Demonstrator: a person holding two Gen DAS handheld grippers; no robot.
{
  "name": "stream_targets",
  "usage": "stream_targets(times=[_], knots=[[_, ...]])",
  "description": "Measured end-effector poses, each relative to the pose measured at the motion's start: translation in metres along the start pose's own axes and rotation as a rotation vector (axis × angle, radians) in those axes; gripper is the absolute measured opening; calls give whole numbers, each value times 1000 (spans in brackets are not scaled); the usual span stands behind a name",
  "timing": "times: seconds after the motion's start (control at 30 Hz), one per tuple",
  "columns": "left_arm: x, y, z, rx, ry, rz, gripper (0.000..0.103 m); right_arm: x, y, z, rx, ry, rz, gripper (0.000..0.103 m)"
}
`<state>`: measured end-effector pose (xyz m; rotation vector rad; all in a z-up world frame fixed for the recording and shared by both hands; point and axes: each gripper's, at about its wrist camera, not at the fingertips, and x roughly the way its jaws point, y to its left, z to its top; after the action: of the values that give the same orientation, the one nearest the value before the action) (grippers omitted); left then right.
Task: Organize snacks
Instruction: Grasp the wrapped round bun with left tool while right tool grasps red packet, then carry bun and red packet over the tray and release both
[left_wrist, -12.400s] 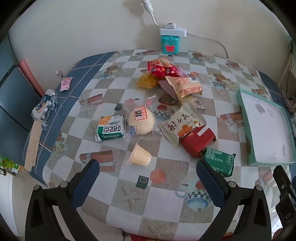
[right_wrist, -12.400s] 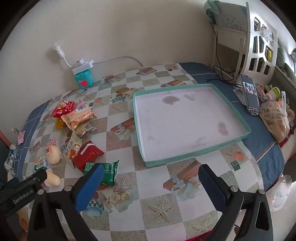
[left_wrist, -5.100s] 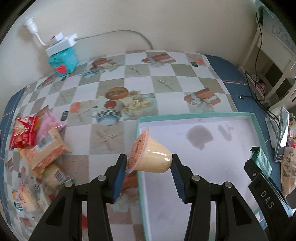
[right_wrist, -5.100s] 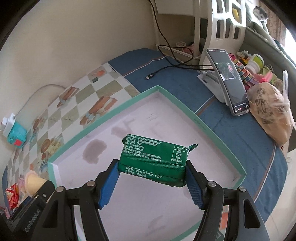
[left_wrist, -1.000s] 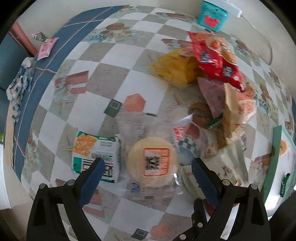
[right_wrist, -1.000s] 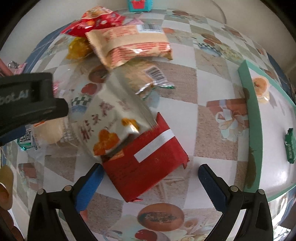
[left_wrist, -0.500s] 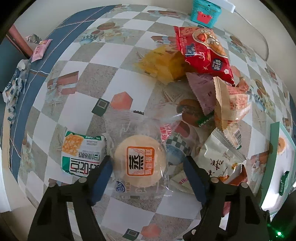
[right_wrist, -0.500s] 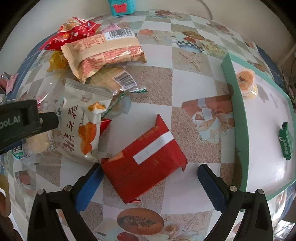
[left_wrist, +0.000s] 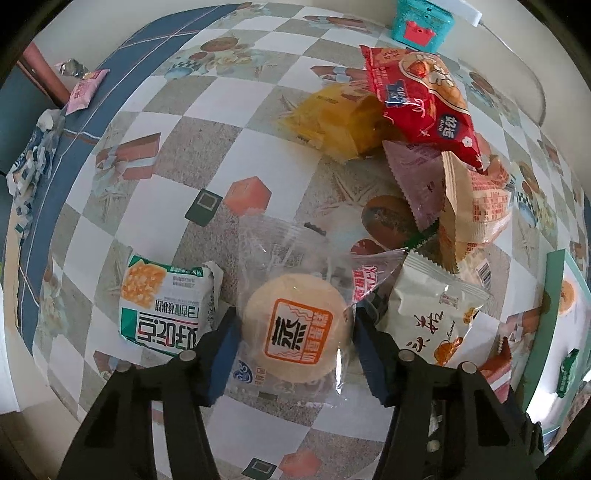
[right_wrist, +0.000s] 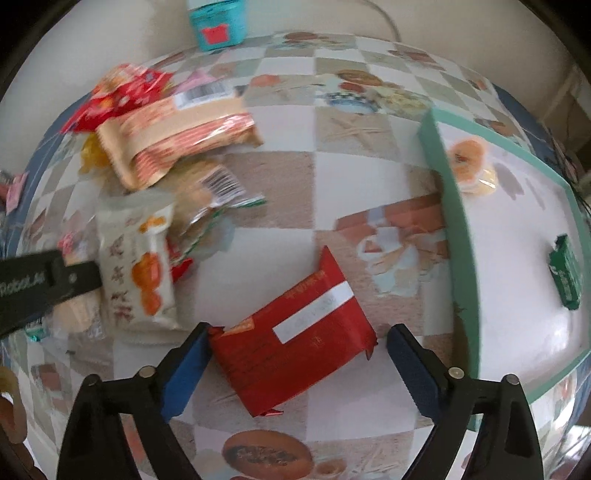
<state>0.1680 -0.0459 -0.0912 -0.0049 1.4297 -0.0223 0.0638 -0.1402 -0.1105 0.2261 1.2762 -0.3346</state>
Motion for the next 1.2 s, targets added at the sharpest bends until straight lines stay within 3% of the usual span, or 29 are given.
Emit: stream_targets(times=[0.2, 0.5, 0.8, 1.2], knots=[[0, 11, -1, 0, -4, 5, 59, -4, -11, 3, 31, -15, -8, 80], [-29, 39, -6, -12, -46, -32, 57, -23, -30, 15, 46, -50, 9, 79], [-99, 54, -9, -21, -207, -65, 57, -76, -52, 32, 114, -179, 39, 79], [-156, 70, -11, -75, -375, -92, 57, -131, -93, 30, 220, -302, -8, 79]])
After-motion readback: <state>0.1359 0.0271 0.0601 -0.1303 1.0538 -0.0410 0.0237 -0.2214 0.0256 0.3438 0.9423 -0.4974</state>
